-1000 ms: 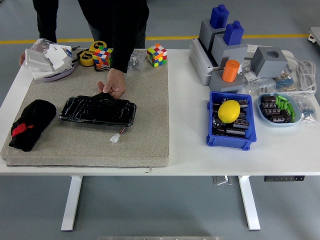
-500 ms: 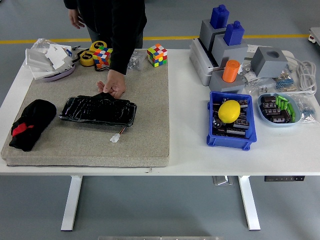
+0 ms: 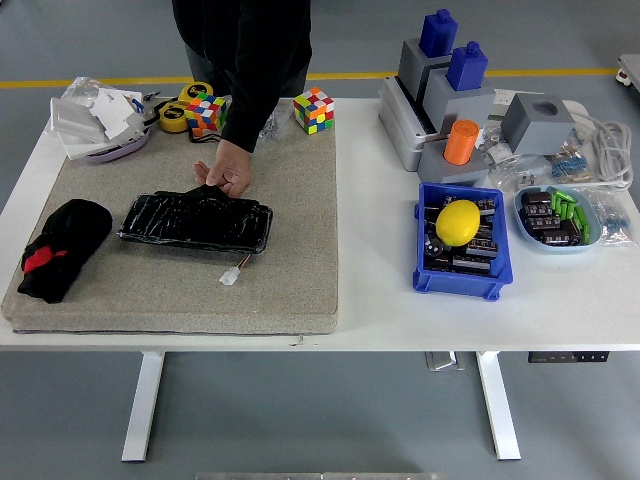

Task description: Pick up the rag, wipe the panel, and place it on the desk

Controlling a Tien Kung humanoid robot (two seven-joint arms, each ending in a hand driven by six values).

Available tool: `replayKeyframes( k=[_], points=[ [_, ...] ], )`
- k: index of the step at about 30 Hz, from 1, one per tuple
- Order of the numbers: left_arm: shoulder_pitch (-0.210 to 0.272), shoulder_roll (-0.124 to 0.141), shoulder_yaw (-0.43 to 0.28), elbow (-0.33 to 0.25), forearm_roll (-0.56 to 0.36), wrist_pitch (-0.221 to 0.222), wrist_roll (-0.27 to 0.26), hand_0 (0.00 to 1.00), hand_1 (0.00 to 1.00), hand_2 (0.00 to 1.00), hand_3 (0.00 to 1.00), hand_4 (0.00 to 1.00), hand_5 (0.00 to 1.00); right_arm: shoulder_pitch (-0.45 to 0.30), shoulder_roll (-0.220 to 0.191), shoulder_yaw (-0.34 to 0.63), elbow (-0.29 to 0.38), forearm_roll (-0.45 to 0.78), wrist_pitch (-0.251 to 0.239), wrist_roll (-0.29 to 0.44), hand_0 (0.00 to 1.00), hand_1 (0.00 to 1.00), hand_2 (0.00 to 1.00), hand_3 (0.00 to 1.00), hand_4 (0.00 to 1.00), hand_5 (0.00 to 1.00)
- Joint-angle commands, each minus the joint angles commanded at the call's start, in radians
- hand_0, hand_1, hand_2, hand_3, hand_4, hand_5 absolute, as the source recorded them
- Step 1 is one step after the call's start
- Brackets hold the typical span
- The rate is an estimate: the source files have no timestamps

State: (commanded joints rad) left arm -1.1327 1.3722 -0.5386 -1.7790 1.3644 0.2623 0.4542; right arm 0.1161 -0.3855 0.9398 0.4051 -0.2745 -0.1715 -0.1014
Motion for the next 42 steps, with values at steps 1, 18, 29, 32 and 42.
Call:
replayKeyframes(
  k=[1,18,29,32,42],
  points=[
    [-0.005,0.004,0.007,0.0,-0.008,0.004,-0.004,0.387,0.608,0.67,0.76,0.974,0.603,-0.001,0.002,-0.003,0.0,0.002,0.002,0.0,0.713,0.614,0.672,0.605,0.998,0.582],
    [0.137,-0.06,-0.07,0.044,-0.132,0.077,-0.084,0.384,0.607,0.671,0.761,0.975,0.6,-0.007,0.005,-0.01,-0.001,0.012,0.002,-0.002,0.713,0.615,0.673,0.605,0.998,0.585],
    [0.325,-0.107,-0.237,0.062,-0.137,0.099,-0.102,0.387,0.611,0.672,0.761,0.975,0.595,-0.005,0.012,0.011,-0.007,0.007,-0.001,0.006,0.713,0.616,0.673,0.606,0.998,0.586],
    [0.331,-0.104,-0.235,0.057,-0.133,0.099,-0.104,0.387,0.611,0.672,0.761,0.975,0.595,-0.007,0.009,0.014,-0.01,0.01,0.0,0.005,0.713,0.616,0.673,0.606,0.998,0.586],
    [0.383,-0.108,-0.278,0.063,-0.136,0.1,-0.107,0.387,0.612,0.672,0.76,0.97,0.586,-0.005,0.005,0.005,-0.009,0.009,-0.003,0.01,0.713,0.617,0.673,0.607,0.998,0.586]
  ],
)
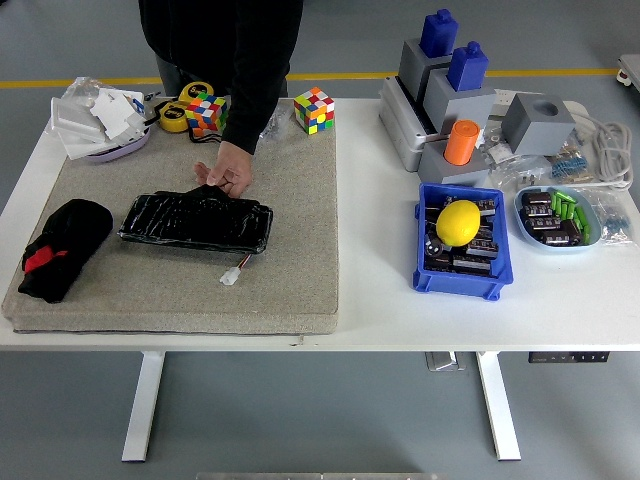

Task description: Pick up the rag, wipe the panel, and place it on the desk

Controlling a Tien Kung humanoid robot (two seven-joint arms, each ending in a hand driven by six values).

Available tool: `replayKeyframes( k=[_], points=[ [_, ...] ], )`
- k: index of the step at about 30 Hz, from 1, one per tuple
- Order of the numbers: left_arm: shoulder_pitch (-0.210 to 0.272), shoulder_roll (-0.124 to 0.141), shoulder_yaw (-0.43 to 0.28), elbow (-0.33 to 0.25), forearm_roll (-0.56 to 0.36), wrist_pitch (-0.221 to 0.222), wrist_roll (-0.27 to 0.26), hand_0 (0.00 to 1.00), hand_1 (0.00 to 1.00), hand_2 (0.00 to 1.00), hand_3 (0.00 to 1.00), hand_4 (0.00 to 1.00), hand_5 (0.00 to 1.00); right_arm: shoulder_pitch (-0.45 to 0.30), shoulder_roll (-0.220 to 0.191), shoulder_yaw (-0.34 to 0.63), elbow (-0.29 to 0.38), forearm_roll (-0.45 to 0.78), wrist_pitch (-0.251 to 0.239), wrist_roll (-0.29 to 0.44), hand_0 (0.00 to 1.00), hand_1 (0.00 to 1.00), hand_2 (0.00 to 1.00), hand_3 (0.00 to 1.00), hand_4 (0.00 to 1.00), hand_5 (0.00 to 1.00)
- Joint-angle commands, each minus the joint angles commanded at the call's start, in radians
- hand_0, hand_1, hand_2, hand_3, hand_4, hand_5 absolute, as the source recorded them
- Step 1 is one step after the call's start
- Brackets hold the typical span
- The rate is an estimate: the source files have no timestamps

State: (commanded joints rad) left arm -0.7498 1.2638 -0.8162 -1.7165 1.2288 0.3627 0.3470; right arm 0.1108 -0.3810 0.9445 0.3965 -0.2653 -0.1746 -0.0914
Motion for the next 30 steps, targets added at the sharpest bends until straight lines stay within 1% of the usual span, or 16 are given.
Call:
replayKeyframes(
  k=[3,6,8,13,19,25,30],
  points=[
    [-0.008,0.008,0.013,-0.006,0.004,-0.003,0.0,0.387,0.612,0.672,0.76,0.97,0.586,-0.001,0.0,-0.001,0.0,-0.001,-0.001,0.001,0.713,0.617,0.673,0.607,0.998,0.586],
    [-0.025,0.014,0.04,-0.007,0.006,-0.007,-0.001,0.388,0.614,0.672,0.76,0.968,0.581,-0.001,-0.002,-0.002,0.001,-0.001,-0.003,0.002,0.714,0.617,0.673,0.607,0.998,0.585],
    [-0.027,0.017,0.047,-0.008,0.007,-0.008,-0.002,0.388,0.614,0.672,0.76,0.968,0.581,0.0,-0.003,-0.001,0.001,-0.001,-0.004,0.004,0.714,0.617,0.673,0.607,0.998,0.585],
    [-0.009,0.022,0.029,-0.019,0.014,-0.017,0.004,0.388,0.614,0.672,0.759,0.966,0.576,-0.001,-0.004,-0.002,0.001,-0.003,-0.005,0.003,0.714,0.617,0.673,0.606,0.998,0.587],
    [0.0,0.027,0.005,-0.03,0.021,-0.021,0.004,0.39,0.616,0.672,0.76,0.965,0.576,-0.002,-0.008,0.001,0.002,-0.005,-0.006,0.001,0.715,0.617,0.673,0.607,0.998,0.586],
    [-0.002,0.032,-0.005,-0.029,0.021,-0.028,0.002,0.391,0.616,0.674,0.759,0.965,0.575,-0.002,-0.011,0.008,0.003,-0.004,-0.007,0.0,0.715,0.617,0.673,0.607,0.998,0.587],
    [0.016,0.032,-0.033,-0.018,0.016,-0.026,-0.004,0.392,0.616,0.674,0.759,0.965,0.574,-0.004,-0.011,0.015,0.003,-0.007,-0.008,0.001,0.714,0.617,0.673,0.607,0.998,0.588]
  ],
)
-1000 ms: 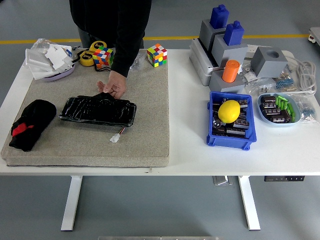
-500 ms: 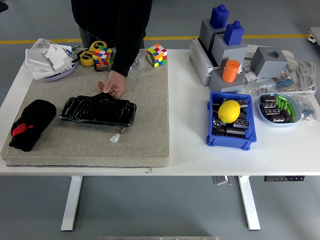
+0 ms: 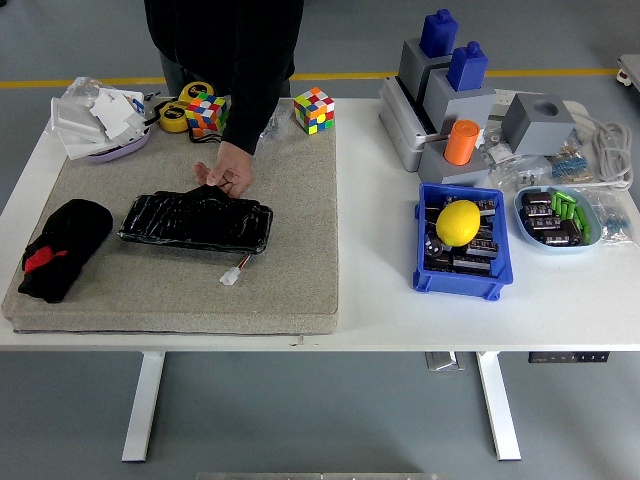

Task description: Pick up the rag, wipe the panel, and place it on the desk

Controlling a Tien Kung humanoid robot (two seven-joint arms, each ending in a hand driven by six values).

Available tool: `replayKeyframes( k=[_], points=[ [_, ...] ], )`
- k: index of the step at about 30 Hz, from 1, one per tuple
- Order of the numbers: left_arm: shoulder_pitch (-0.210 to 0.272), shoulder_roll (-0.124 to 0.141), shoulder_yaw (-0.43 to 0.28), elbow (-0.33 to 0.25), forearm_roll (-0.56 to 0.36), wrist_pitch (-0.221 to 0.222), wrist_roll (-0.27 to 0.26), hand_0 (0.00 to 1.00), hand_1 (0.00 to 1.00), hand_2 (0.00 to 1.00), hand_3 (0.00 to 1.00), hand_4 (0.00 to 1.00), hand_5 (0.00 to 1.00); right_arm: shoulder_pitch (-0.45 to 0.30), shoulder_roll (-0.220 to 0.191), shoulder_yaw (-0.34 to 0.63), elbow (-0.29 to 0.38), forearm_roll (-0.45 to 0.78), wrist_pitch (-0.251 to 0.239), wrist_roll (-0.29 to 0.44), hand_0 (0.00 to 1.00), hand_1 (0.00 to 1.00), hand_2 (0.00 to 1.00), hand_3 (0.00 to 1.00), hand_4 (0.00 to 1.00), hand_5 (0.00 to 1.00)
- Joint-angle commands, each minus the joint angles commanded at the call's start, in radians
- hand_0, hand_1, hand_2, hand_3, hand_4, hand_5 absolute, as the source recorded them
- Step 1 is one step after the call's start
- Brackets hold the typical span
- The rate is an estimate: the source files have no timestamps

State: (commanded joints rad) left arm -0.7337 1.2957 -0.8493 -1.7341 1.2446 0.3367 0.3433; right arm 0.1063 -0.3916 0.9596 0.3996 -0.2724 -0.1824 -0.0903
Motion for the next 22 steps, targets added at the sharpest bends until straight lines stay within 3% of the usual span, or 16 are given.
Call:
replayKeyframes(
  k=[22],
  points=[
    [0.039,-0.015,-0.023,0.002,0.001,0.011,-0.017,0.438,0.629,0.674,0.76,0.965,0.572,0.0,-0.006,0.008,0.001,0.001,0.0,-0.002,0.715,0.617,0.673,0.606,0.998,0.587]
  ],
)
